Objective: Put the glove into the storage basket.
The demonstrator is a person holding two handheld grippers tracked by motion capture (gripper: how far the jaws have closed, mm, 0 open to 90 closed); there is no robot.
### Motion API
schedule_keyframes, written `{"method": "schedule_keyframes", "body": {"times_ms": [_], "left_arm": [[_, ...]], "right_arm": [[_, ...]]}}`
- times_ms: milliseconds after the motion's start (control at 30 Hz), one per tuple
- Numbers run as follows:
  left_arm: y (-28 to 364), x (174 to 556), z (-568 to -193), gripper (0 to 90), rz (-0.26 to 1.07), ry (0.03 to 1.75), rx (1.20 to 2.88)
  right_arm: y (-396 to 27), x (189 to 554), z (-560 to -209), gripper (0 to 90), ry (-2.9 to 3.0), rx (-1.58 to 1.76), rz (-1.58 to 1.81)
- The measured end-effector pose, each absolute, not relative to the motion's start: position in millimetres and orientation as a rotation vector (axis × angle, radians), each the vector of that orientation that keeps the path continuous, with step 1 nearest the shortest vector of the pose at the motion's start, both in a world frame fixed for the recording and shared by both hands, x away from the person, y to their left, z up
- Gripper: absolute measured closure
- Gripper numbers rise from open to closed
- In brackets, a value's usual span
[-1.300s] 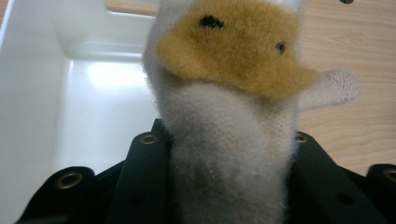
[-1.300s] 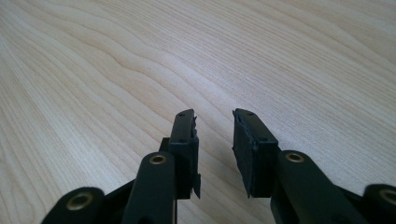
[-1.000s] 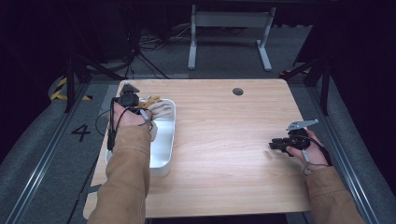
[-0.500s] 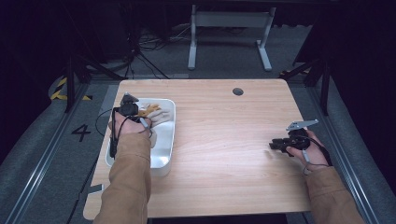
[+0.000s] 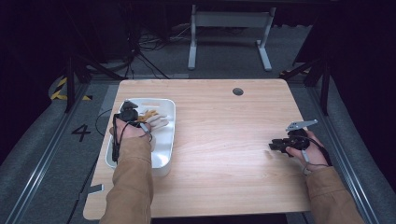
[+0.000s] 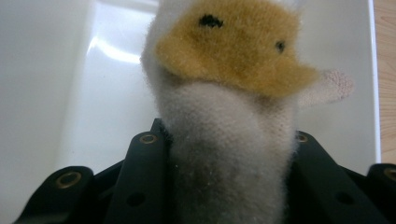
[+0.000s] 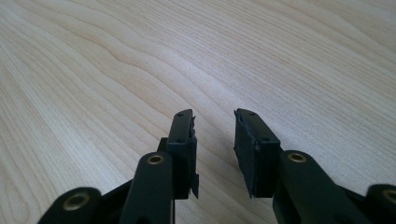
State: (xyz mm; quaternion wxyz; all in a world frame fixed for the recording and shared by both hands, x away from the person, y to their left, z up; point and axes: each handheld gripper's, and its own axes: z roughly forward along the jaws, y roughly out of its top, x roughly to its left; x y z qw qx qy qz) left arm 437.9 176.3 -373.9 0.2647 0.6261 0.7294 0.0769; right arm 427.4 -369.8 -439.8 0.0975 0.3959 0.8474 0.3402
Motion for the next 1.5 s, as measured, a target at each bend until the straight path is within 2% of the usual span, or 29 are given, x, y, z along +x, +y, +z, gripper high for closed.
{"method": "schedule_keyframes", "body": {"times_ms": [533, 867, 1300, 1367, 1400, 1500], "left_arm": [[175.1, 440.1, -405.0, 65.9, 0.148, 2.032, 1.687], [174.3, 445.1, -411.4, 65.3, 0.107, 2.084, 1.710], [172.5, 452.5, -421.2, 64.0, 0.138, 2.106, 1.779], [171.6, 452.3, -421.5, 60.4, 0.153, 2.103, 1.781], [170.8, 452.3, -422.2, 55.6, 0.161, 2.102, 1.780], [167.3, 453.2, -425.2, 25.7, 0.171, 2.115, 1.840]], "right_arm": [[-369.3, 427.4, -440.5, 67.9, 2.505, 1.180, 1.007], [-368.6, 427.4, -440.9, 67.3, 2.508, 1.182, 1.010], [-369.1, 427.7, -441.2, 66.7, 2.503, 1.185, 1.010], [-368.5, 427.6, -441.5, 66.6, 2.505, 1.184, 1.009], [-368.3, 427.4, -441.4, 66.2, 2.506, 1.183, 1.007], [-368.1, 427.0, -441.0, 65.5, 2.497, 1.189, 1.017]]}}
